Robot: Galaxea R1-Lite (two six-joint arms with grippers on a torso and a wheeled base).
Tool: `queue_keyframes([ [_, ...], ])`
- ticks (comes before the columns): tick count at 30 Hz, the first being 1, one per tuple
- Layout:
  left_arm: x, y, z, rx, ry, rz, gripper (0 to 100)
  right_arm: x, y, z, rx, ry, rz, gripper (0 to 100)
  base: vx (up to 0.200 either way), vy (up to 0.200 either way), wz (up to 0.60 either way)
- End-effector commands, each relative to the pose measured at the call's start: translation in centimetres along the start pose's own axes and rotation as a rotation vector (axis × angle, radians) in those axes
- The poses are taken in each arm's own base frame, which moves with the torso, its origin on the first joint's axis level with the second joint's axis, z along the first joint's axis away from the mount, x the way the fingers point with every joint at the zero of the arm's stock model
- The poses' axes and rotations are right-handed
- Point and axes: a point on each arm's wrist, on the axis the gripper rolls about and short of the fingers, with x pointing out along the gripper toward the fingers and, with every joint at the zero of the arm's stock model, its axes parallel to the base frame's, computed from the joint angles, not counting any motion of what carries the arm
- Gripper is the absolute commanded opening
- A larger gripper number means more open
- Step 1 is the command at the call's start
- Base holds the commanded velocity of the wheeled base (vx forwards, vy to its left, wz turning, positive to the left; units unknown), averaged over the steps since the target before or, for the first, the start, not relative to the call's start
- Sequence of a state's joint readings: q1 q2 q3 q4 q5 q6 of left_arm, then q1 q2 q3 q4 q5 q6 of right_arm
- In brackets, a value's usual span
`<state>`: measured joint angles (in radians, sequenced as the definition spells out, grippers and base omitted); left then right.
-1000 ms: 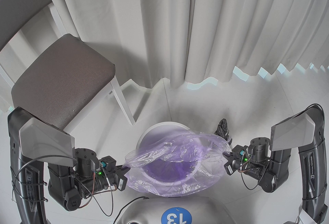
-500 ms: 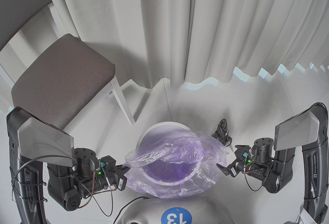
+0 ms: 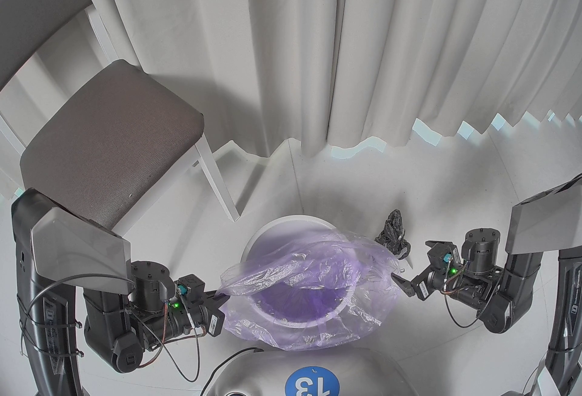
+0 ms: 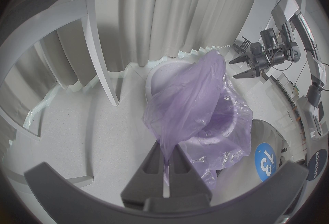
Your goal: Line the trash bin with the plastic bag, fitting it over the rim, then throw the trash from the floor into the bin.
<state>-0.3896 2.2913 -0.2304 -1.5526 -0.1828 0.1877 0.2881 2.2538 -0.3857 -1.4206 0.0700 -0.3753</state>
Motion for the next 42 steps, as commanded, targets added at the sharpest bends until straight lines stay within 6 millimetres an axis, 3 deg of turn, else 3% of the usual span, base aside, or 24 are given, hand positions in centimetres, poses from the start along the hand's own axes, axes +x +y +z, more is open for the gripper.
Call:
queue_keyframes([
  [1,-0.1,0.0,0.2,0.003,-0.017,0.001,0,-1.7,-1.0,6.9,-0.008,-0.07,0.017,100,0.0,0.0,0.0],
  [5,0.0,0.0,0.0,0.0,-0.01,-0.001,0,-1.8,0.1,11.5,0.042,-0.069,0.087,100,0.0,0.0,0.0],
  [10,0.6,0.1,-0.7,-0.008,0.014,-0.003,0,-1.5,1.5,14.6,0.017,-0.095,0.136,100,0.0,0.0,0.0],
  [17,0.8,0.4,-0.9,-0.013,0.016,0.006,0,-2.7,2.0,16.9,-0.04,-0.118,0.161,100,0.0,0.0,0.0],
  [26,1.1,1.1,-1.1,-0.021,0.016,0.033,0,-2.3,3.2,17.7,-0.087,-0.144,0.188,100,0.0,0.0,0.0],
  [27,1.0,1.1,-1.1,-0.021,0.016,0.034,100,-2.0,3.8,17.4,-0.094,-0.133,0.202,100,0.0,0.0,0.0],
  [32,0.7,1.1,-1.4,0.016,0.033,0.025,100,-1.0,5.1,16.5,-0.109,-0.097,0.235,100,0.0,0.0,0.0],
  [42,0.0,2.5,-1.6,-0.011,0.009,-0.031,100,-0.1,5.6,15.6,-0.139,-0.067,0.246,100,0.0,0.0,0.0],
])
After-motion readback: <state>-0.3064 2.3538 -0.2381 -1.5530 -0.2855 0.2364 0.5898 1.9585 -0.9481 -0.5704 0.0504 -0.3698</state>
